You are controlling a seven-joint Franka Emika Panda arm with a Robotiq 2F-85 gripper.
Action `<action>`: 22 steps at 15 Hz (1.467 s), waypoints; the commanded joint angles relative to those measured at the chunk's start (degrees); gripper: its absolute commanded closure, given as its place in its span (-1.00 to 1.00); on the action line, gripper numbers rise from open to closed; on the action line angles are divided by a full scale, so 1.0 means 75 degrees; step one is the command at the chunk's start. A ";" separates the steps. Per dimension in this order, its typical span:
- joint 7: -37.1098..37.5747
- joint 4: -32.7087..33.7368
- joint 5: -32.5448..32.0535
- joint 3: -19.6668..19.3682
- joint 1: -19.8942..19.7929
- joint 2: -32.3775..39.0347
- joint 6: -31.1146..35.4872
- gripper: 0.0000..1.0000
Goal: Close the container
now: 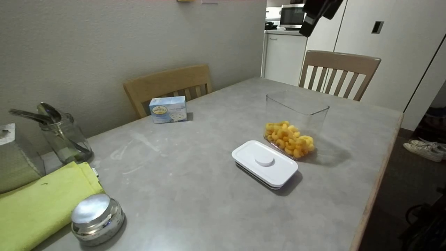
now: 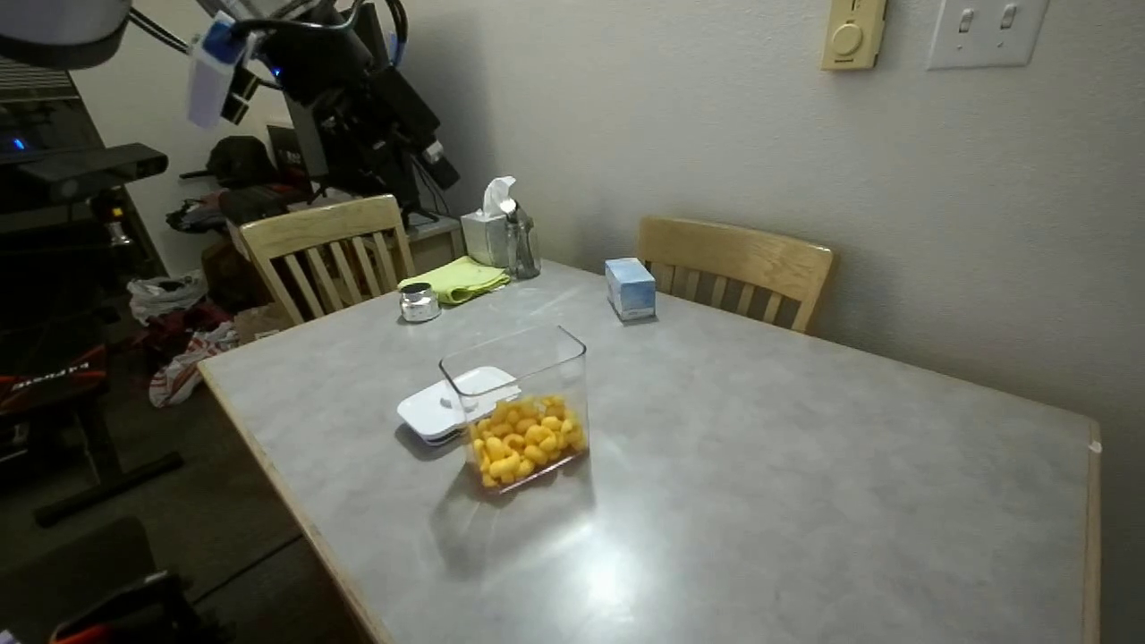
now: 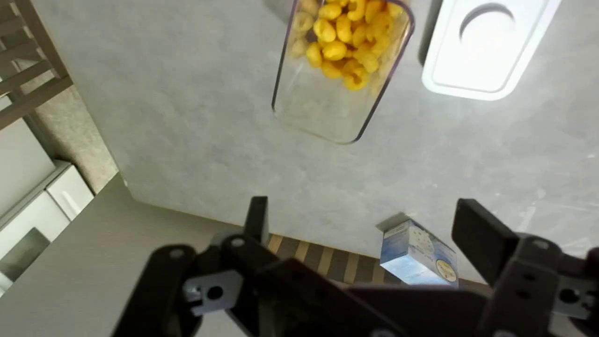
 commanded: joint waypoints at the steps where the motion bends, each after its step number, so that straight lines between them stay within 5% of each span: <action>1: 0.0002 0.0087 -0.0097 -0.0001 -0.0019 0.0015 -0.0017 -1.00; 9: -0.0485 0.0082 0.1935 -0.0526 0.0442 0.1032 0.0279 -1.00; 18: -0.3125 0.0576 0.4694 -0.0934 0.1168 0.2529 0.1002 -1.00; 22: -0.3922 0.0862 0.5239 -0.0806 0.1218 0.3170 0.0853 -1.00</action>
